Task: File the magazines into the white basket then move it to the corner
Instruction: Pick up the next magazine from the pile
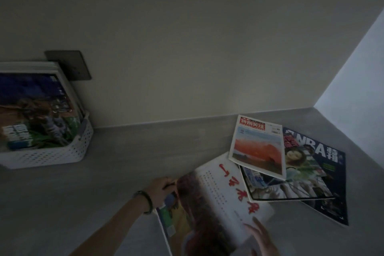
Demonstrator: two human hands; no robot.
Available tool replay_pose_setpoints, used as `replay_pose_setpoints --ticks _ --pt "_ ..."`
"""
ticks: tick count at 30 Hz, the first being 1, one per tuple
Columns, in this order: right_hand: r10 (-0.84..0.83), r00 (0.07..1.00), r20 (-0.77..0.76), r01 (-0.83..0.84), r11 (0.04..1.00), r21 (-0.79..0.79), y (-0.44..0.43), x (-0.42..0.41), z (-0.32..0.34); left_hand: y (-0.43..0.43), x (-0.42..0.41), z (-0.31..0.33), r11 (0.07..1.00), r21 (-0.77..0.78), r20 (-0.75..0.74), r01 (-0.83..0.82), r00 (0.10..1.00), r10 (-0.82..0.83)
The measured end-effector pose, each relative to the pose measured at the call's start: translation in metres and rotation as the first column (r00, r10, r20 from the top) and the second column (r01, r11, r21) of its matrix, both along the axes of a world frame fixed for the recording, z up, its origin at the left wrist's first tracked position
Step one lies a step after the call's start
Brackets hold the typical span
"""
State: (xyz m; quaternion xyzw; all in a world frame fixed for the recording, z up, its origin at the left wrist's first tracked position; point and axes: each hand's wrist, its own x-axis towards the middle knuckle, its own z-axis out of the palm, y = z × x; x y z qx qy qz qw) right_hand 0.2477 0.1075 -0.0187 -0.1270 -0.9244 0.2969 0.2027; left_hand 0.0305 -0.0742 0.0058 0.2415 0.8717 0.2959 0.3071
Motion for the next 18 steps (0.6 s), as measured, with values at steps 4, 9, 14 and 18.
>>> replay_pose_setpoints --ticks 4,9,14,18 --pt "-0.26 0.955 -0.145 0.205 0.926 -0.316 -0.035 -0.021 0.0 -0.077 -0.026 0.024 0.98 0.138 -0.097 -0.143 0.983 0.157" --pt "-0.105 0.971 0.213 0.237 0.376 -0.896 -0.09 -0.099 0.024 -0.163 -0.043 0.058 0.827 0.364 -0.02 -0.429 0.884 0.467" --pt "0.154 0.984 0.086 0.05 0.222 -0.974 -0.151 -0.185 0.073 -0.213 -0.039 0.074 0.656 0.489 0.112 -0.575 0.787 0.606" --pt "0.189 0.981 0.039 -0.081 0.586 -0.806 -0.174 -0.235 0.101 -0.25 -0.054 0.085 0.677 0.438 0.066 -0.592 0.772 0.632"
